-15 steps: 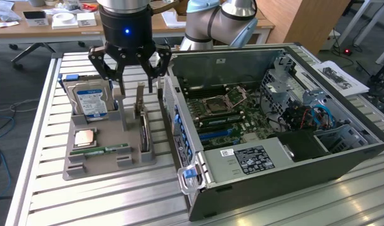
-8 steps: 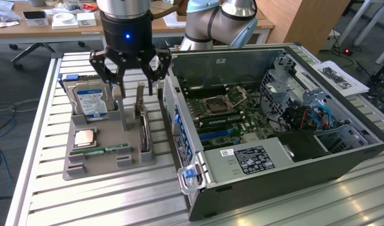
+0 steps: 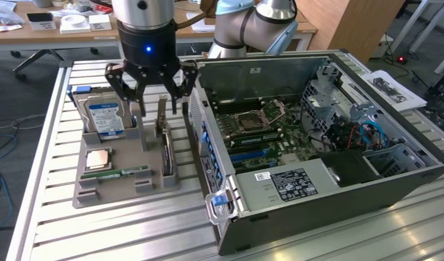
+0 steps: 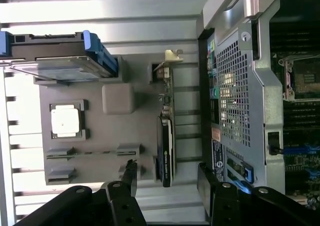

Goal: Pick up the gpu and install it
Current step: 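Pick up the gpu and move the gpu toward the slot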

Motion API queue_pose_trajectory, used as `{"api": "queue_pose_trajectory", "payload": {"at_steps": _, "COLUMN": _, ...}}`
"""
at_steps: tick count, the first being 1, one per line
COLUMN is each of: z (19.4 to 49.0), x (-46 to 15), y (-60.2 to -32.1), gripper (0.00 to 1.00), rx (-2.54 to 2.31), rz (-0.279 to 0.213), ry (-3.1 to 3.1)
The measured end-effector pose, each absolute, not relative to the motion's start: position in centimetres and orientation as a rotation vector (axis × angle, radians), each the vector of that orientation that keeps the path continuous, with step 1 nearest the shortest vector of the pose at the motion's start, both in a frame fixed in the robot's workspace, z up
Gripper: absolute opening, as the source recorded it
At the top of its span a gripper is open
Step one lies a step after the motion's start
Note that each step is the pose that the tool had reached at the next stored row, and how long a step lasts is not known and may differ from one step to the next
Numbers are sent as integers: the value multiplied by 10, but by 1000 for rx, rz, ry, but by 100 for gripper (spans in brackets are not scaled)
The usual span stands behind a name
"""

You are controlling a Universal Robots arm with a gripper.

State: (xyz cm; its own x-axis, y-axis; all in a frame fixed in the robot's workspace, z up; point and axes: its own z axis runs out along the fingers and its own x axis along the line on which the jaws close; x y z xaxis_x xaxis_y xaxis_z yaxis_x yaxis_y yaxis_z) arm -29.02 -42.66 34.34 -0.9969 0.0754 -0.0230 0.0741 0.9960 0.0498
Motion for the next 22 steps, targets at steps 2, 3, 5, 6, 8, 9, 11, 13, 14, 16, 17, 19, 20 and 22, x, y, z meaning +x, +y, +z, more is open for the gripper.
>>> {"api": "queue_pose_trajectory", "payload": {"at_steps": 2, "z": 341, "x": -290, "y": -427, "gripper": 60, "rx": 117, "rz": 76, "ry": 3114}}
{"api": "queue_pose_trajectory", "payload": {"at_steps": 3, "z": 339, "x": -290, "y": -427, "gripper": 60, "rx": 117, "rz": 76, "ry": 3114}}
{"api": "queue_pose_trajectory", "payload": {"at_steps": 5, "z": 336, "x": -290, "y": -427, "gripper": 60, "rx": 117, "rz": 76, "ry": 3114}}
{"api": "queue_pose_trajectory", "payload": {"at_steps": 6, "z": 335, "x": -290, "y": -427, "gripper": 60, "rx": 117, "rz": 76, "ry": 3114}}
{"api": "queue_pose_trajectory", "payload": {"at_steps": 8, "z": 332, "x": -290, "y": -427, "gripper": 60, "rx": 117, "rz": 76, "ry": 3114}}
{"api": "queue_pose_trajectory", "payload": {"at_steps": 9, "z": 331, "x": -290, "y": -427, "gripper": 60, "rx": 117, "rz": 76, "ry": 3114}}
{"api": "queue_pose_trajectory", "payload": {"at_steps": 11, "z": 328, "x": -290, "y": -427, "gripper": 60, "rx": 117, "rz": 76, "ry": 3114}}
{"api": "queue_pose_trajectory", "payload": {"at_steps": 13, "z": 325, "x": -290, "y": -427, "gripper": 60, "rx": 117, "rz": 76, "ry": 3114}}
{"api": "queue_pose_trajectory", "payload": {"at_steps": 14, "z": 323, "x": -290, "y": -427, "gripper": 60, "rx": 117, "rz": 76, "ry": 3114}}
{"api": "queue_pose_trajectory", "payload": {"at_steps": 16, "z": 320, "x": -290, "y": -427, "gripper": 60, "rx": 117, "rz": 76, "ry": 3114}}
{"api": "queue_pose_trajectory", "payload": {"at_steps": 17, "z": 318, "x": -290, "y": -427, "gripper": 60, "rx": 117, "rz": 76, "ry": 3114}}
{"api": "queue_pose_trajectory", "payload": {"at_steps": 19, "z": 315, "x": -290, "y": -427, "gripper": 60, "rx": 117, "rz": 76, "ry": 3114}}
{"api": "queue_pose_trajectory", "payload": {"at_steps": 20, "z": 314, "x": -290, "y": -427, "gripper": 60, "rx": 117, "rz": 76, "ry": 3114}}
{"api": "queue_pose_trajectory", "payload": {"at_steps": 22, "z": 310, "x": -290, "y": -427, "gripper": 60, "rx": 117, "rz": 76, "ry": 3114}}
